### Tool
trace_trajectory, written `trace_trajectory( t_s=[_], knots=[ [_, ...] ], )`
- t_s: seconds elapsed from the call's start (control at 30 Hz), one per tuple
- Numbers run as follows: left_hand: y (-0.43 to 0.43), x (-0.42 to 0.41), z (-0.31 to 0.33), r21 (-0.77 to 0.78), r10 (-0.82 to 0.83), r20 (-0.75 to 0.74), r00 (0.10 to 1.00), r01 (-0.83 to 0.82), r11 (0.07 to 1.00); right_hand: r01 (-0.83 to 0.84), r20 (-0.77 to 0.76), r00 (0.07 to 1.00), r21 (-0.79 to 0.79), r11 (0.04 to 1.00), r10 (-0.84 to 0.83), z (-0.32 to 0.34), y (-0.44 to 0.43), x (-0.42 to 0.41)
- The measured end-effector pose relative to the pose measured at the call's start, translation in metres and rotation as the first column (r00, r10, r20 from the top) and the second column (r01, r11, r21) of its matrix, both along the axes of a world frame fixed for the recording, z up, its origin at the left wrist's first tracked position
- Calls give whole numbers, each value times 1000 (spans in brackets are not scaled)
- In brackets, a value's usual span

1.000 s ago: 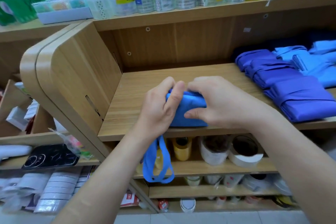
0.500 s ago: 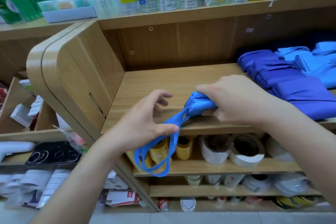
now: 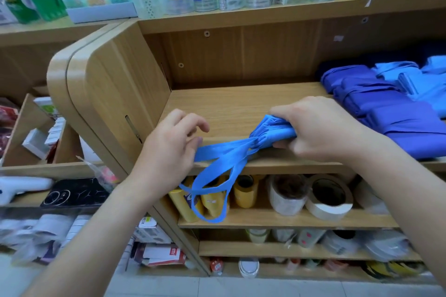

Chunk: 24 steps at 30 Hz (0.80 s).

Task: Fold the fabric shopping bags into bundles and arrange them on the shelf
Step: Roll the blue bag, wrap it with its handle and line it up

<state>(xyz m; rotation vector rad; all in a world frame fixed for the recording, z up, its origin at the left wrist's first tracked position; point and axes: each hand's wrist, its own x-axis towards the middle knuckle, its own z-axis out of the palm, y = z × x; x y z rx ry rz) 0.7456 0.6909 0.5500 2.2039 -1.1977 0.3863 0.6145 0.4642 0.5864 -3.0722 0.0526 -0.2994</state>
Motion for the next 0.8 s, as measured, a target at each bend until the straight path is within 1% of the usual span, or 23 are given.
trace_trajectory(
  t_s=[0.03, 0.07, 0.13, 0.17, 0.2, 0.27, 0.33, 0.4, 0.5, 0.57, 0.6, 0.63, 0.67, 0.7, 0.73, 0.77, 0.8],
  knots=[
    [2, -4, 2, -27, -26, 128, 991, 29, 999, 6, 2, 1000, -13, 1000, -6, 0, 0, 2],
    [3, -14, 3, -52, -66, 198, 978, 78, 996, 16, -5, 1000, -25, 1000, -16, 0, 1, 4],
    [-2, -40, 1, -44, -174, 244, 954, 190, 981, 35, -26, 999, -38, 999, -36, 3, 1, 7],
    [-7, -52, -4, 12, -204, 260, 944, 208, 978, 41, -33, 999, -41, 998, -43, 4, 1, 9],
    [-12, -59, -11, 88, -198, 286, 938, 180, 980, 45, -38, 998, -44, 998, -47, 6, 2, 10],
    [-24, -61, -22, 245, -116, 319, 941, 36, 969, 51, -54, 997, -43, 998, -53, 8, 2, 12],
    [-29, -52, -25, 325, -26, 329, 944, -88, 942, 47, -73, 996, -21, 999, -49, 10, 3, 12],
    [-29, -43, -29, 398, -8, 310, 951, -122, 909, 46, -93, 995, 10, 999, -45, 13, 2, 12],
    [-27, -42, -16, 489, 3, 200, 980, -103, 866, 41, -112, 993, 48, 998, -35, 14, 0, 13],
    [-16, -35, -5, 591, 29, 148, 989, -111, 799, 41, -118, 993, 72, 997, -32, 14, -3, 14],
    [-7, -31, 0, 647, -13, 102, 995, -56, 760, 40, -118, 993, 84, 996, -30, 14, -6, 14],
    [3, -28, 8, 679, -61, -16, 998, 55, 732, 42, -120, 992, 97, 994, -30, 14, -8, 15],
    [12, -26, 17, 648, -103, -189, 977, 203, 734, 41, -125, 992, 114, 993, -27, 14, -10, 15],
    [21, -24, 23, 553, -151, -379, 913, 354, 754, 39, -130, 991, 142, 989, -20, 14, -12, 15],
    [28, -22, 29, 427, -208, -535, 819, 475, 770, 27, -123, 992, 184, 983, -4, 14, -14, 15],
    [33, -19, 33, 284, -270, -661, 700, 566, 774, 8, -109, 994, 234, 972, 18, 14, -15, 15],
    [34, -17, 37, 110, -351, -752, 559, 631, 768, -10, -88, 995, 287, 958, 36, 14, -16, 14]
  ],
)
